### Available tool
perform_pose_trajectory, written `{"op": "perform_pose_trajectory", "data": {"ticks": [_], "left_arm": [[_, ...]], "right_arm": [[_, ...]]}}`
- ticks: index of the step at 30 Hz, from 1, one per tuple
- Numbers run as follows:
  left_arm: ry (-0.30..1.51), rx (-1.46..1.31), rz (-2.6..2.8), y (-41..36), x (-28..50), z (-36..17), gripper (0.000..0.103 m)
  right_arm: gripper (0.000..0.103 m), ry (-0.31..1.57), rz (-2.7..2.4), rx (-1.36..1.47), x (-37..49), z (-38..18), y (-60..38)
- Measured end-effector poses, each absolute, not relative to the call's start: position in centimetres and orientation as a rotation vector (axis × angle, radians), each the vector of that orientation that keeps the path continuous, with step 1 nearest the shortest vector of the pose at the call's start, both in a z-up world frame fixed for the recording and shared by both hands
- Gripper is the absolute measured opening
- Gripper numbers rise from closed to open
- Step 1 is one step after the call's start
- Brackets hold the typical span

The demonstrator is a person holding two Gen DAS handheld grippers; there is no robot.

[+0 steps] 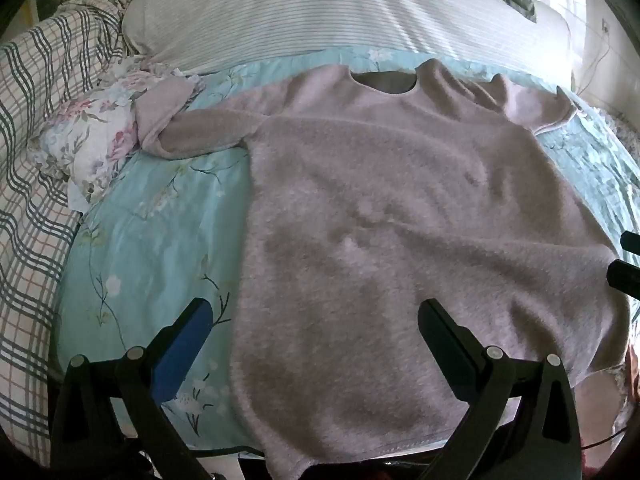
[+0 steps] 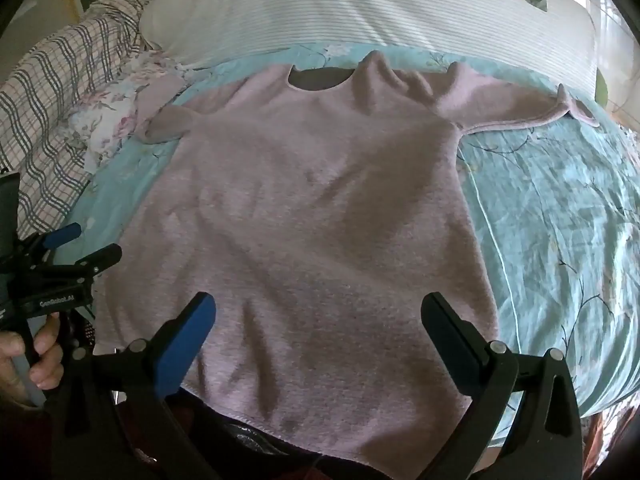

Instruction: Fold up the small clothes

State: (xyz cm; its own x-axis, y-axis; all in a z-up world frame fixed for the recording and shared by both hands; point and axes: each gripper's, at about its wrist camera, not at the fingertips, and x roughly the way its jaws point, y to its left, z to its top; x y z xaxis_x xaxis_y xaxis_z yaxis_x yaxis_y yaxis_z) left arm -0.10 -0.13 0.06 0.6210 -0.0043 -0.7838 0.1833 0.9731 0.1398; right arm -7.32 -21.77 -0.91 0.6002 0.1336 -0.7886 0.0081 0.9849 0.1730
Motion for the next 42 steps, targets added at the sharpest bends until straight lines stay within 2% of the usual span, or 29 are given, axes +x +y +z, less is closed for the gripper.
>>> {"op": "perform_pose_trajectory", "data": {"ticks": [33, 42], "left_arm": [[0.888, 0.210, -0.137, -1.6, 1.7, -0.3, 0.103], [0.875, 0.165, -0.145, -1.8, 4.1, -0.5, 0.103]], "right_arm": [[0.102, 0.911, 0.033, 0.133, -6.8, -1.1, -22.9], [0.102, 0.858, 0.019, 0.271, -5.8, -0.2, -27.4]]}}
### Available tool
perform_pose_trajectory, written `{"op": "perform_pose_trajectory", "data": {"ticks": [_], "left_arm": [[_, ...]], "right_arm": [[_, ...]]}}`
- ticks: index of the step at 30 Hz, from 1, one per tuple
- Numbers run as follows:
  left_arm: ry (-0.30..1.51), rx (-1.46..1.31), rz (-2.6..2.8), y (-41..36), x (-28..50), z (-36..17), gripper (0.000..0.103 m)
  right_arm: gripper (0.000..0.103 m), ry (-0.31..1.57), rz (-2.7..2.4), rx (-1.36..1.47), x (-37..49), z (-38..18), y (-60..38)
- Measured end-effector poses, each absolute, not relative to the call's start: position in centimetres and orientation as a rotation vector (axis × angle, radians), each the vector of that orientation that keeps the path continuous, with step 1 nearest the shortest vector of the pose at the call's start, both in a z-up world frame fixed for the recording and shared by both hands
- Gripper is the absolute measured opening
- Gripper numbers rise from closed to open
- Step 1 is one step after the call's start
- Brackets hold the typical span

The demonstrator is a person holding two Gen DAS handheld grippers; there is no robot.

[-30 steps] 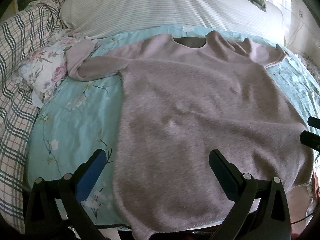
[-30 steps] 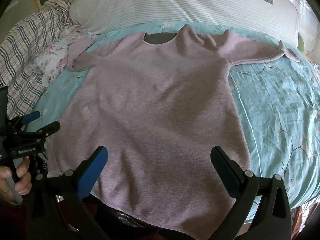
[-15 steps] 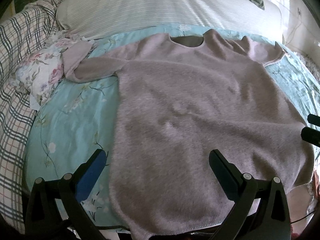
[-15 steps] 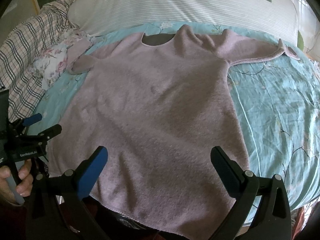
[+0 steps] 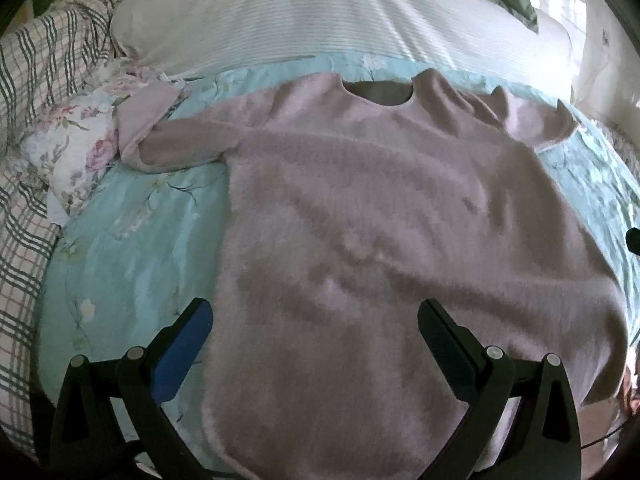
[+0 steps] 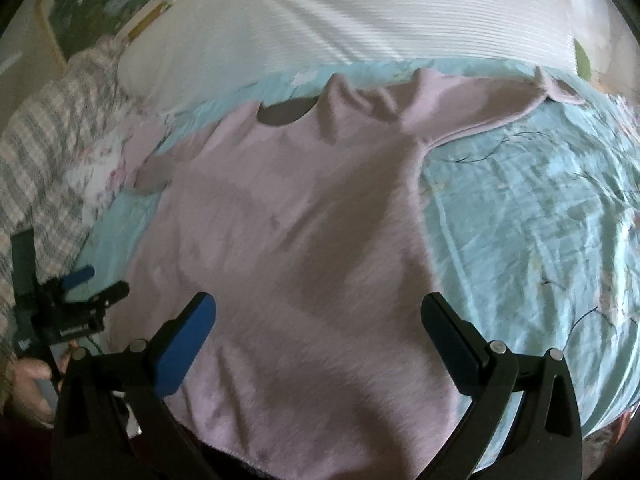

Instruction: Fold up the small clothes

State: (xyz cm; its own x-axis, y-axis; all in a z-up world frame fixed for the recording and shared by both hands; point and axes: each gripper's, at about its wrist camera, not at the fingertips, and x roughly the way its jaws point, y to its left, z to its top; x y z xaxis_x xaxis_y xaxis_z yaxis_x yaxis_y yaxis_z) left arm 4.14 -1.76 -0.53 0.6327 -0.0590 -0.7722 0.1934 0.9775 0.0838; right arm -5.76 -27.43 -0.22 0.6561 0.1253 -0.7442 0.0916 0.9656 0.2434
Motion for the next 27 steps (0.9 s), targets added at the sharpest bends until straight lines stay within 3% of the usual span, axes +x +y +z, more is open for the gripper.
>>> {"op": "perform_pose_trajectory", "data": {"ticks": [9, 20, 22, 27], "left_arm": [[0.880, 0.176, -0.169, -3.6, 7.8, -0.1, 0.103], [0.977, 0.176, -0.201, -6.5, 11.1, -1.7, 0.103], [1.002, 0.196, -0.200, -7.2, 11.8, -2.3, 0.103], [1.030, 0.219, -0.173, -7.9, 14.0, -2.9, 0.103]], "right_arm": [[0.101, 0.721, -0.065, 0.405, -3.0, 1.5, -37.4], [0.057, 0.662, -0.298, 0.537, 4.4, 2.8, -54.3], [0.044, 0.655, -0.360, 0.582, 6.3, 2.2, -58.2], [0.037, 0.617, -0.491, 0.679, 9.9, 0.9, -66.3]]}}
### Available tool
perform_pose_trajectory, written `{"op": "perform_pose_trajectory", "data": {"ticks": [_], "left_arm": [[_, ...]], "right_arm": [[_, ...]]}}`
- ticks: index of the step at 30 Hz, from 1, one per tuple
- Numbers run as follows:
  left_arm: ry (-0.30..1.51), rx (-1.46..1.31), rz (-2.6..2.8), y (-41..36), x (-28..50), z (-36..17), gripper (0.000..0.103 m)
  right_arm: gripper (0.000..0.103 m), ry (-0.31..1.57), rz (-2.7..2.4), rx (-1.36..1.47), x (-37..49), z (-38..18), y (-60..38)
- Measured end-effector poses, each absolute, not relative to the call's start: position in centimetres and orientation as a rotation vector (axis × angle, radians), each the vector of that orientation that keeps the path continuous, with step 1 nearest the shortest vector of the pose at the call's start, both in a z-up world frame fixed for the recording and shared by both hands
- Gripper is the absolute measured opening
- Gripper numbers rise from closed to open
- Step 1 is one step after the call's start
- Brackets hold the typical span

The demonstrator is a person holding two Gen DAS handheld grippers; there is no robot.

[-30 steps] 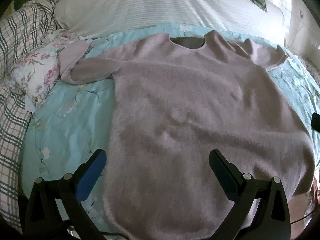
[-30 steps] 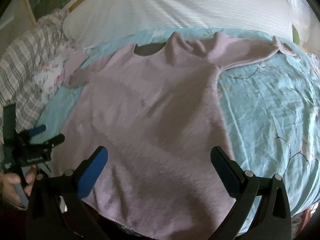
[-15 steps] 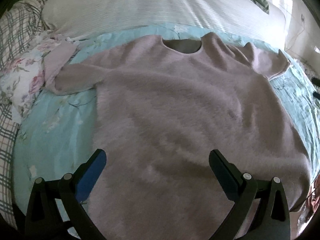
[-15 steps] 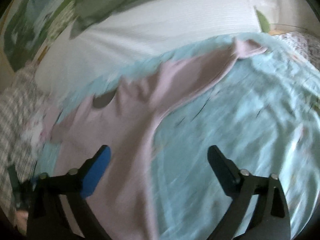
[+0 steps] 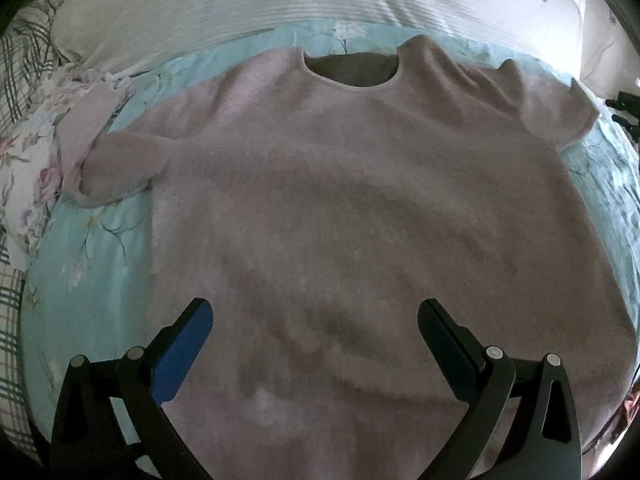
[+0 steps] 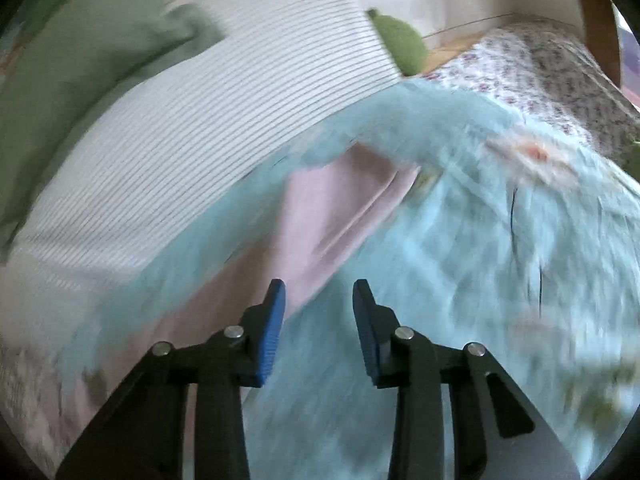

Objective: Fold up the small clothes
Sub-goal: 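Grasp the sweater sleeve cuff with the right gripper and lift it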

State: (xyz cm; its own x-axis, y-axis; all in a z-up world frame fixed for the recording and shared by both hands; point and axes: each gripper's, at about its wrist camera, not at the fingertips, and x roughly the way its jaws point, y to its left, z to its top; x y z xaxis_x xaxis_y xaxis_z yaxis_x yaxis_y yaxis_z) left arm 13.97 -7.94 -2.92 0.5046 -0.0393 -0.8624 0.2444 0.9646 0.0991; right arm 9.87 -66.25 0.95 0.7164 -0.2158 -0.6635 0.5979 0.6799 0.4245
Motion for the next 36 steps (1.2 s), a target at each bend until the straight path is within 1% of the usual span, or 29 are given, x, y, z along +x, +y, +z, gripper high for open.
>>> {"op": "perform_pose_trajectory", "data": {"ticks": [3, 6, 8, 9, 10, 11, 12, 15, 21, 25, 27, 31, 33, 34, 36], "left_arm": [[1.042, 0.222, -0.163, -8.3, 15.4, -3.3, 0.103], [1.056, 0.229, -0.154, -8.9, 16.7, -3.9, 0.103], [1.068, 0.225, -0.158, -9.3, 17.2, -4.3, 0.103], [1.076, 0.221, -0.165, -9.5, 17.5, -4.6, 0.102], [1.080, 0.220, -0.170, -9.7, 17.7, -4.8, 0.102], [1.084, 0.221, -0.180, -9.9, 17.8, -4.9, 0.102], [1.088, 0.225, -0.186, -10.1, 17.9, -5.0, 0.102], [1.071, 0.220, -0.208, -10.4, 17.9, -4.7, 0.102], [1.025, 0.173, -0.241, -9.8, 17.1, -3.3, 0.102], [0.994, 0.143, -0.265, -8.7, 16.5, -2.5, 0.102], [0.983, 0.114, -0.292, -8.0, 16.4, -2.1, 0.103], [0.956, 0.079, -0.317, -6.3, 16.7, -1.3, 0.102], [0.933, 0.069, -0.306, -5.1, 16.8, -1.1, 0.103], [0.928, 0.053, -0.310, -4.5, 16.9, -1.0, 0.102], [0.925, 0.009, -0.326, -3.2, 17.3, -0.8, 0.102]], "right_arm": [[0.037, 0.597, -0.560, 0.708, 12.3, -0.3, -70.7], [0.037, 0.637, -0.651, 0.687, 14.1, -2.0, -73.1], [0.037, 0.652, -0.649, 0.739, 14.9, -3.7, -74.7], [0.037, 0.630, -0.640, 0.758, 14.9, -4.0, -75.0], [0.033, 0.613, -0.627, 0.756, 15.0, -3.9, -75.1], [0.025, 0.609, -0.609, 0.748, 15.1, -3.7, -74.8], [0.006, 0.603, -0.585, 0.743, 15.1, -3.4, -74.4], [0.006, 0.563, -0.494, 0.699, 14.9, -1.2, -72.3], [0.006, 0.571, -0.207, 0.583, 14.5, 5.4, -61.1], [0.006, 0.617, 0.013, 0.615, 14.9, 7.0, -51.7], [0.006, 0.653, 0.110, 0.647, 15.7, 6.7, -47.6], [0.006, 0.756, 0.344, 0.766, 18.4, 3.8, -36.7], [0.006, 0.791, 0.420, 0.775, 19.9, 2.9, -32.4], [0.006, 0.814, 0.461, 0.759, 20.7, 2.4, -28.8], [0.006, 0.838, 0.516, 0.770, 22.0, 1.5, -25.2]]}}
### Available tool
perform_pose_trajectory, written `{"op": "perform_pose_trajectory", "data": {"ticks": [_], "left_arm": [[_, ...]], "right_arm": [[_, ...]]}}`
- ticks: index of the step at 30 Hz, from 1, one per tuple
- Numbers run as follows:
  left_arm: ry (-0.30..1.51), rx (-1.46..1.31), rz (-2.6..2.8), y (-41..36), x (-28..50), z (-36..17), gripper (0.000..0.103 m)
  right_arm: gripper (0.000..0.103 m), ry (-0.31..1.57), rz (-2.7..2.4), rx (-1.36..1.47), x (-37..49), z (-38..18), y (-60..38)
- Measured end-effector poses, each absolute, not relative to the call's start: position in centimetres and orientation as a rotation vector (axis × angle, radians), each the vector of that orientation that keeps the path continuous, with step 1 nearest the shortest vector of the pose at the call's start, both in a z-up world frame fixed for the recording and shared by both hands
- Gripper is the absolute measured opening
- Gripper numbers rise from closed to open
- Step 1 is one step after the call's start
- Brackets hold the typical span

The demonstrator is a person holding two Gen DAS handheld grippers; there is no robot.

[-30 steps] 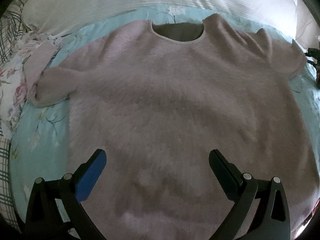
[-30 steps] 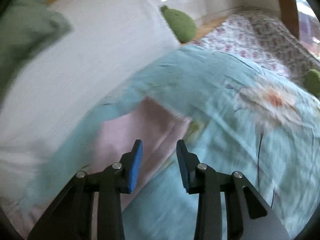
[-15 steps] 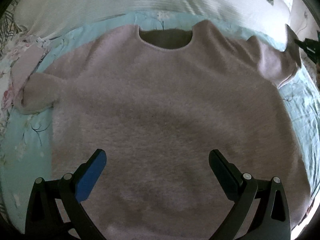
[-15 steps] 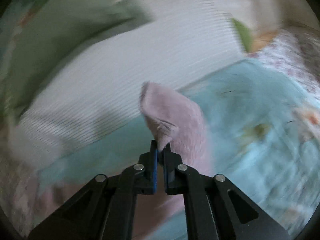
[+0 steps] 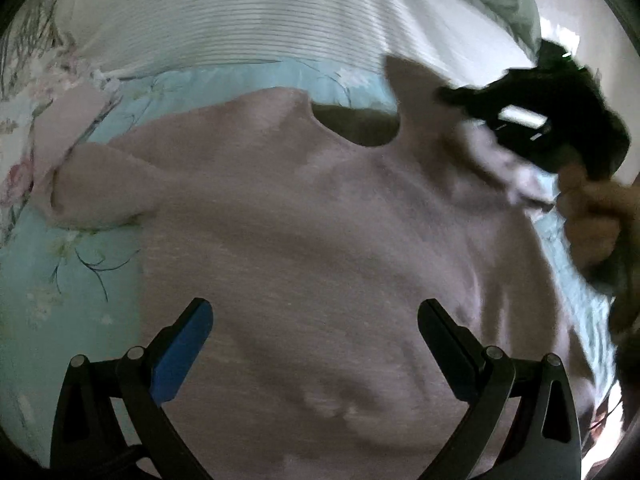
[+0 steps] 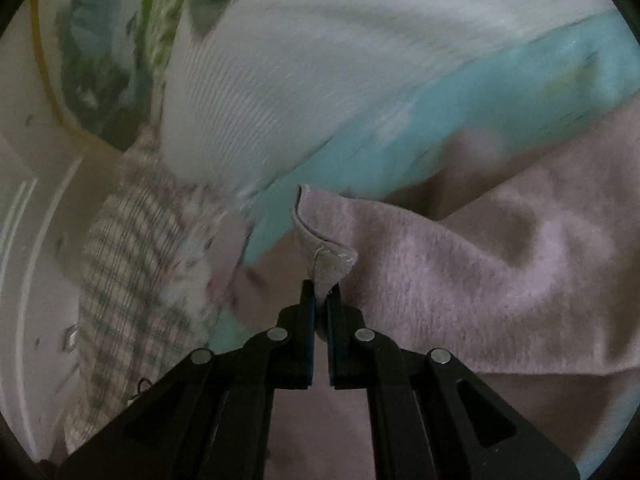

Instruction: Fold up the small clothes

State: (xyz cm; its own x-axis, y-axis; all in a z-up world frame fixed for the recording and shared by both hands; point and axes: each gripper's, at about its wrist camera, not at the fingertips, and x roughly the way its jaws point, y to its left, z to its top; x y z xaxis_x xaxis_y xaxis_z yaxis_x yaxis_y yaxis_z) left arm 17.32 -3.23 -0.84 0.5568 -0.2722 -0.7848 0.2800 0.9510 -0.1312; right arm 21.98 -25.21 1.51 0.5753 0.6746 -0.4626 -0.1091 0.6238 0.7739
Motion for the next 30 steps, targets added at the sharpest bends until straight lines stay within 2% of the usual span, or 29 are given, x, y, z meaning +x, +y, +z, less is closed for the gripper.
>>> {"op": "perform_pose_trajectory", "data": {"ticks": [7, 15, 18, 21, 22, 24, 25, 27, 28, 29, 30], "left_arm": [[0.897, -0.097, -0.354, -0.2, 20.1, -0.8, 0.102], [0.910, -0.219, -0.369, 2.5, 25.7, -2.3, 0.101], [0.923, -0.230, -0.358, 2.8, 27.6, -2.9, 0.101], [0.941, -0.252, -0.353, 3.1, 29.9, -3.8, 0.101], [0.952, -0.266, -0.356, 3.2, 30.8, -4.1, 0.100], [0.967, -0.293, -0.371, 3.1, 32.1, -4.7, 0.092], [0.972, -0.305, -0.381, 2.9, 32.9, -5.0, 0.089], [0.973, -0.298, -0.388, 2.5, 33.4, -5.2, 0.064], [0.977, -0.288, -0.397, 2.3, 33.7, -5.4, 0.057], [0.983, -0.273, -0.404, 1.9, 33.9, -5.7, 0.034], [0.992, -0.255, -0.405, 1.5, 34.3, -5.9, 0.001]], "right_arm": [[0.006, 0.938, 0.634, 0.785, 25.9, -2.4, -14.3], [0.007, 0.967, 0.699, 0.833, 27.6, -5.1, -10.6], [0.012, 1.007, 0.670, 0.702, 28.4, -4.6, -8.4], [0.015, 0.988, 0.674, 0.726, 27.9, -4.2, -9.3], [0.024, 0.973, 0.677, 0.745, 27.5, -4.0, -10.0], [0.036, 0.923, 0.650, 0.769, 25.7, -2.8, -12.4], [0.037, 0.893, 0.638, 0.770, 24.6, -2.1, -13.4], [0.037, 0.840, 0.623, 0.789, 22.2, -0.9, -15.8], [0.037, 0.813, 0.607, 0.797, 20.7, -0.4, -17.1], [0.037, 0.787, 0.582, 0.800, 19.1, 0.1, -18.6], [0.037, 0.763, 0.547, 0.797, 17.5, 0.5, -20.2]]}}
